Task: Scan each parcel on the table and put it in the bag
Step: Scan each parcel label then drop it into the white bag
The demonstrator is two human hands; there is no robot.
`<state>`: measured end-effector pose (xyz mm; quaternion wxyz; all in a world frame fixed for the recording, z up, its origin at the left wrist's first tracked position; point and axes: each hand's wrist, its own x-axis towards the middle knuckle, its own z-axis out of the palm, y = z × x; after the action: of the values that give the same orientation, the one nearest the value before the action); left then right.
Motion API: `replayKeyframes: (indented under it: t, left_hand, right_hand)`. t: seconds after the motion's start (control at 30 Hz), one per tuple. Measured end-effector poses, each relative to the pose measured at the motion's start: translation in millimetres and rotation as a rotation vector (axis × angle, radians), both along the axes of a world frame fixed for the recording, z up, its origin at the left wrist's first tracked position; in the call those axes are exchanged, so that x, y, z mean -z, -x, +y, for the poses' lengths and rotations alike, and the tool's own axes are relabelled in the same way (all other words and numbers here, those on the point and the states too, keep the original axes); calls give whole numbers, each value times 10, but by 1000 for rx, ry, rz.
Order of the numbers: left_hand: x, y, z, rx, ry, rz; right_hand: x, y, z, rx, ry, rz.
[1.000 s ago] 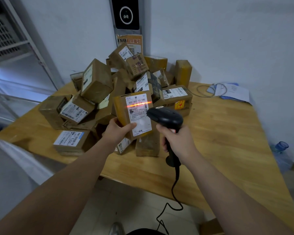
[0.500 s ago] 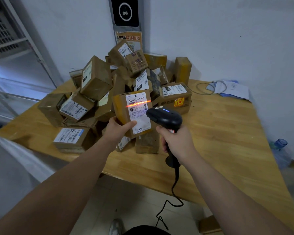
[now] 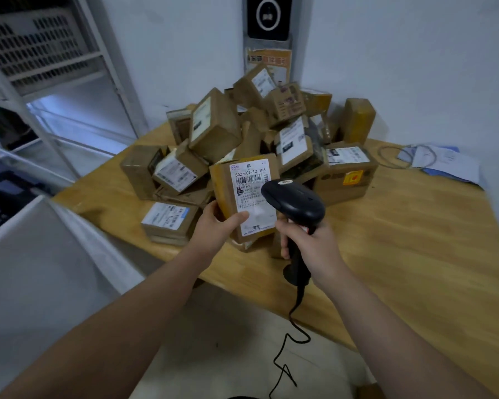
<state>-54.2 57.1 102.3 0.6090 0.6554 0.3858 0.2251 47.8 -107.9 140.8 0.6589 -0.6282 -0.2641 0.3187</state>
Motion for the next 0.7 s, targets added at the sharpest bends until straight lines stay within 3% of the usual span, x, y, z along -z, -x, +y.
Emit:
replayKeyframes:
  t: [0.23,0.47,0.57,0.7]
  left_hand:
    - [203,1515,623,-269,65,-16]
    - [731,3279,1200,-491,117,169]
    - [1025,3740,1440,-500,108,295]
    - [1514,3987,1756,-461,81,652]
  right_hand:
    - [196,1079,1059,-188,52,9]
    - [878,2337,2068,-340,262,-1]
    - [1272,2645,2315,-334,359,-43]
    - [1653,2821,2489,-293,480,-171]
